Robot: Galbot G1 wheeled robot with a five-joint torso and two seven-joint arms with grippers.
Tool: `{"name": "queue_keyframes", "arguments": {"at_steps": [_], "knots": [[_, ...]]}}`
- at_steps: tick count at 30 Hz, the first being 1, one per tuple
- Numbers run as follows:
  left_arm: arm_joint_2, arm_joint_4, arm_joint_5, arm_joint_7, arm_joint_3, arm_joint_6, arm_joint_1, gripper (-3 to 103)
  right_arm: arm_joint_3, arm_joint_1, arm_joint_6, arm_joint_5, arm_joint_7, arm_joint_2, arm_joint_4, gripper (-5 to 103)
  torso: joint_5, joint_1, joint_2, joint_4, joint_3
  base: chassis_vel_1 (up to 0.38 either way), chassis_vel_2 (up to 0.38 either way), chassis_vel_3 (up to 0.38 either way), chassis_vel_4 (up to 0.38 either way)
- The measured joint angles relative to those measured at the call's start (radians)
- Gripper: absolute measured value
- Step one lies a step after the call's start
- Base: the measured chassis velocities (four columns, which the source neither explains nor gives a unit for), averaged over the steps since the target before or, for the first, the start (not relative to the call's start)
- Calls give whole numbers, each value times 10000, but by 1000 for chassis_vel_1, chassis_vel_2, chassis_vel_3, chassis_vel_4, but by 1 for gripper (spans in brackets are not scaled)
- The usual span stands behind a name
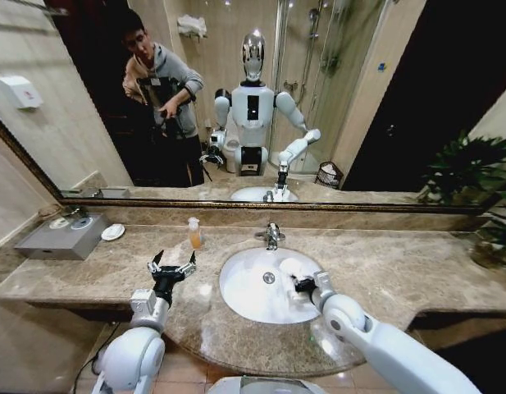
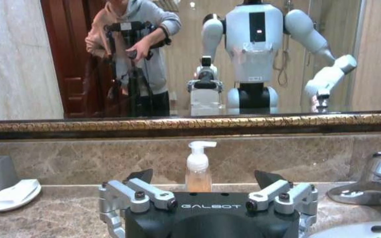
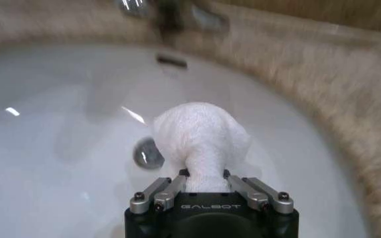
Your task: Pick up the towel from the sink counter and wipe the mirror surface.
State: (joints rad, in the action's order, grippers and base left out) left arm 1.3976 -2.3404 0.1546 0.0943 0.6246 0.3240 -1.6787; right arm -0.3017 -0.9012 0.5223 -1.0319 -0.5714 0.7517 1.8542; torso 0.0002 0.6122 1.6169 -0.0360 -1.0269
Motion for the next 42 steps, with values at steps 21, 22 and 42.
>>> {"name": "queue_keyframes", "arguments": {"at_steps": [21,22,42], "knots": [[0,0,0,0,-1,0,0,100,-1042,1149,18,1539,731,1421,-2822,18,-7,-2,6,3,5,0,0,0,0],[0,0,0,0,-1,0,0,100,-1058,1144,21,1518,747,1636,-2871,18,-4,-2,5,3,4,0,0,0,0],[0,0,0,0,-1,0,1,100,-2152,1755,-427,896,631,3011,-2580,18,1,0,2,1,1,0,0,0,0]]}}
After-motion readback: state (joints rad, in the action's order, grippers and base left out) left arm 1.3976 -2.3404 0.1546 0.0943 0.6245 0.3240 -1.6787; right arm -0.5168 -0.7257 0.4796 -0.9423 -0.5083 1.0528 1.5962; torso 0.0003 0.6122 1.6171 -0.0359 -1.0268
